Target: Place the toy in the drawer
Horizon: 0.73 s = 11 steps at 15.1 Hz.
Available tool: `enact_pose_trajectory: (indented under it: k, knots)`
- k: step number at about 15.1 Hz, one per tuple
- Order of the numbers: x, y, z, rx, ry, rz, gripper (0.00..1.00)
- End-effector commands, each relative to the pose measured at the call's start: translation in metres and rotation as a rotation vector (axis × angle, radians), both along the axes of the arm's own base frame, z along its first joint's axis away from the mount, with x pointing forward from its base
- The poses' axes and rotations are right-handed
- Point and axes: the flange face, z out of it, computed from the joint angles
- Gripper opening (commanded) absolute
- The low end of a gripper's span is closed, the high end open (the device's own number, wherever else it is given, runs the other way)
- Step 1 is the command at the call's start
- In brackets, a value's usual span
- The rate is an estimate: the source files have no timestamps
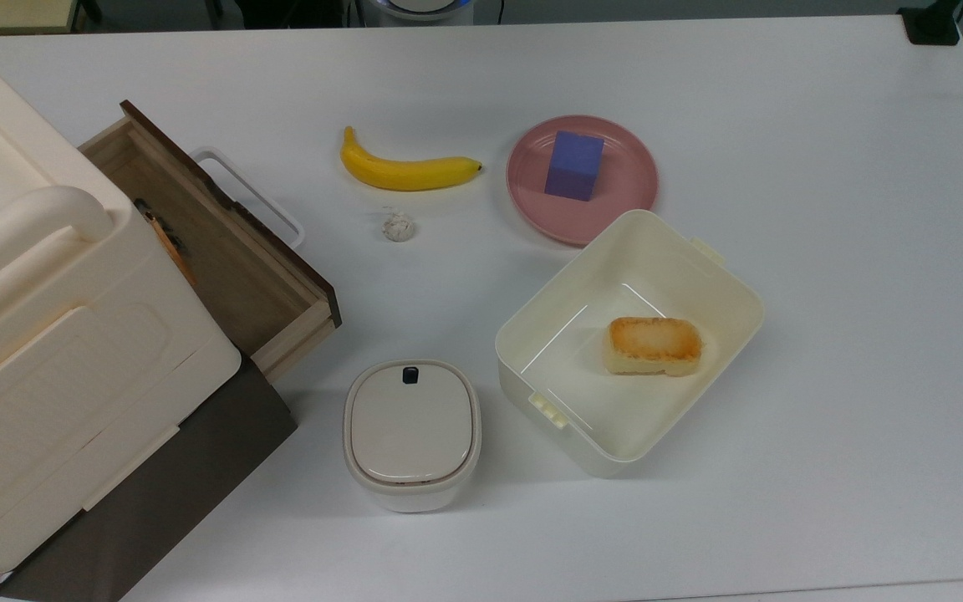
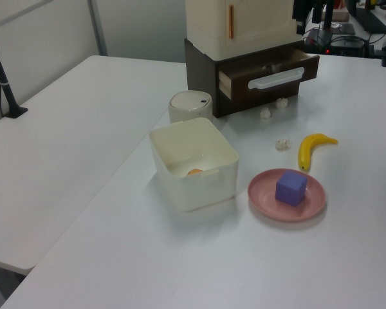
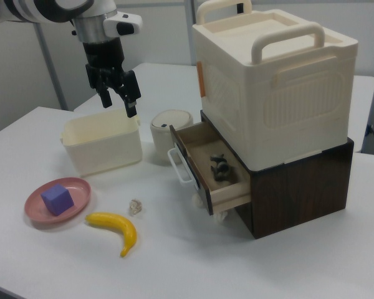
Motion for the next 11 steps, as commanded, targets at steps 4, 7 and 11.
enact_pose_trajectory:
  k: [4,7,11]
  knots:
    - [-0.0028,-0.0044,0.0004,0.046,-0.017,0.042,1.0]
    - [-0.0026,-0.0063,0.0009,0.043,-0.021,0.043,1.0]
    - [-0.0005,-0.0095,-0.0019,0.044,-0.021,0.043,1.0]
